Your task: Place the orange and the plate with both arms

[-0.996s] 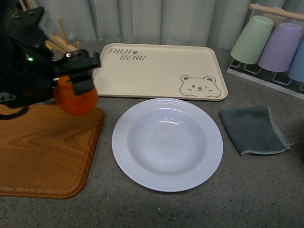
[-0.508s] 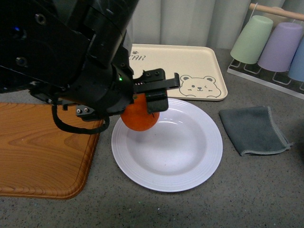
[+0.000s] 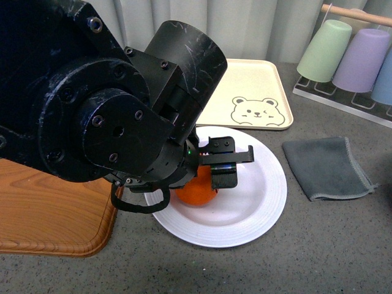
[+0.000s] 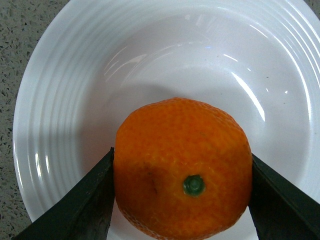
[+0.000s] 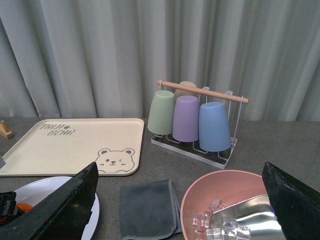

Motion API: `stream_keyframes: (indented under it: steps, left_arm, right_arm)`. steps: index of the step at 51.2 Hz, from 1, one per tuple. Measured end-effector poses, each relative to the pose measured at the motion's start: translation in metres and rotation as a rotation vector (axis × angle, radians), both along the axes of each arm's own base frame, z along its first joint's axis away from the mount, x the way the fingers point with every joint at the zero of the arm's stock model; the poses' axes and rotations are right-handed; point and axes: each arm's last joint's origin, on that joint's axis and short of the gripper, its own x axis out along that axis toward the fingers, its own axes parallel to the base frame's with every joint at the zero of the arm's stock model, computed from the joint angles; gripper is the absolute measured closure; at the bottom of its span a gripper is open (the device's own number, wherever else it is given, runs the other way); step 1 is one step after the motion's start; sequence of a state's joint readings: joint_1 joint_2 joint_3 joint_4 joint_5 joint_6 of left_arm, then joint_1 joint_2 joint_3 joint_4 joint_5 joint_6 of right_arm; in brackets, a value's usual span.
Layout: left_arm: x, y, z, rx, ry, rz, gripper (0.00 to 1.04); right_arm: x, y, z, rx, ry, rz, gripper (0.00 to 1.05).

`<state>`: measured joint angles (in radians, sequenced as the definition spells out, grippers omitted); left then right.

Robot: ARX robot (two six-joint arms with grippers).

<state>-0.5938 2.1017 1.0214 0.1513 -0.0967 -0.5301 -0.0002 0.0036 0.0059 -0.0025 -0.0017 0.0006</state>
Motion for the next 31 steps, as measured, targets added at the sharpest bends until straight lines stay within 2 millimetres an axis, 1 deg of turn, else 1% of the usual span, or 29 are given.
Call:
stream_keyframes:
  steps: [3, 6, 10, 13, 14, 18, 20, 23, 27, 31]
  left_arm:
    - [0.0, 0.0, 0.0, -0.003, -0.001, 0.001, 0.39]
    - [0.0, 0.0, 0.001, -0.002, -0.002, 0.007, 0.27]
    - [0.001, 0.0, 0.001, -0.002, -0.005, 0.009, 0.17]
    - [0.001, 0.001, 0.007, 0.008, -0.021, 0.017, 0.06]
    - [0.002, 0.001, 0.008, 0.012, -0.026, 0.019, 0.05]
    - [0.003, 0.004, 0.02, 0.012, -0.058, 0.032, 0.07]
    - [0.005, 0.008, 0.034, 0.014, -0.093, 0.05, 0.07]
    - [0.006, 0.012, 0.046, 0.003, -0.124, 0.068, 0.06]
    - [0.007, 0.024, 0.071, 0.003, -0.187, 0.112, 0.06]
    - [0.005, 0.039, 0.089, 0.022, -0.252, 0.173, 0.06]
  right_arm:
    - [0.0, 0.0, 0.0, 0.0, 0.0, 0.0, 0.09]
    - [0.0, 0.0, 0.0, 0.0, 0.0, 0.0, 0.09]
    - [0.0, 0.0, 0.0, 0.0, 0.0, 0.0, 0.09]
    - [0.0, 0.0, 0.0, 0.0, 0.0, 0.0, 0.09]
    - [0.0, 0.0, 0.0, 0.0, 0.0, 0.0, 0.09]
    - [0.0, 0.0, 0.0, 0.0, 0.0, 0.0, 0.09]
    - [0.0, 0.0, 0.0, 0.0, 0.0, 0.0, 0.09]
    - [0.0, 0.0, 0.0, 0.0, 0.0, 0.0, 0.09]
    - [0.0, 0.0, 0.0, 0.0, 0.0, 0.0, 0.09]
    - [0.0, 0.0, 0.0, 0.0, 0.0, 0.0, 0.09]
